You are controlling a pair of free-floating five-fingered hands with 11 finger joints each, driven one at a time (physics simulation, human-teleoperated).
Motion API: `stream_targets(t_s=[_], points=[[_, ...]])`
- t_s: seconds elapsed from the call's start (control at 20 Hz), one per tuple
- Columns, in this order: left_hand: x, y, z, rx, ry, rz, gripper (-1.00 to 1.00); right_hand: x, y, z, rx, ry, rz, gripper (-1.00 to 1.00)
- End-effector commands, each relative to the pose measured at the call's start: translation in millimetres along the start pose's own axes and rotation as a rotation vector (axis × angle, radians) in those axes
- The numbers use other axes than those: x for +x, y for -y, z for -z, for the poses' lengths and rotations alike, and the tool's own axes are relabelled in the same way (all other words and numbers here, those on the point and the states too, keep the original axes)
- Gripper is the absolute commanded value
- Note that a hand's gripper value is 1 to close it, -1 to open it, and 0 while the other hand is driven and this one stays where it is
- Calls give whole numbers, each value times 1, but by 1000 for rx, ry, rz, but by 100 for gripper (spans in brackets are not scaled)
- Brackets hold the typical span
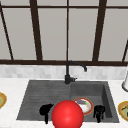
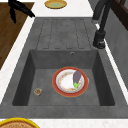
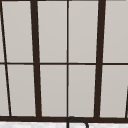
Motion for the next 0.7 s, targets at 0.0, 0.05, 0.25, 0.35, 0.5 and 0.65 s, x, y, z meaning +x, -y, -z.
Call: stream_targets(t_s=[0.0, 0.05, 0.25, 0.35, 0.5, 0.65], points=[[-11, 5, 22, -39, 23, 3, -100, 0, 0, 0, 0, 0, 0, 0], [-16, 10, 25, -38, 40, 16, -100, 0, 0, 0, 0, 0, 0, 0], [-30, 23, 43, -44, 51, 27, -100, 0, 0, 0, -1, 0, 1, 0], [-39, 28, 51, -40, 48, 41, -100, 0, 0, 0, -1, 0, 2, 0], [-61, 35, 63, -36, 27, 27, -100, 0, 0, 0, -1, -1, 2, 0], [-84, 41, 73, -34, 17, 18, -100, 0, 0, 0, -1, -1, 2, 0]])
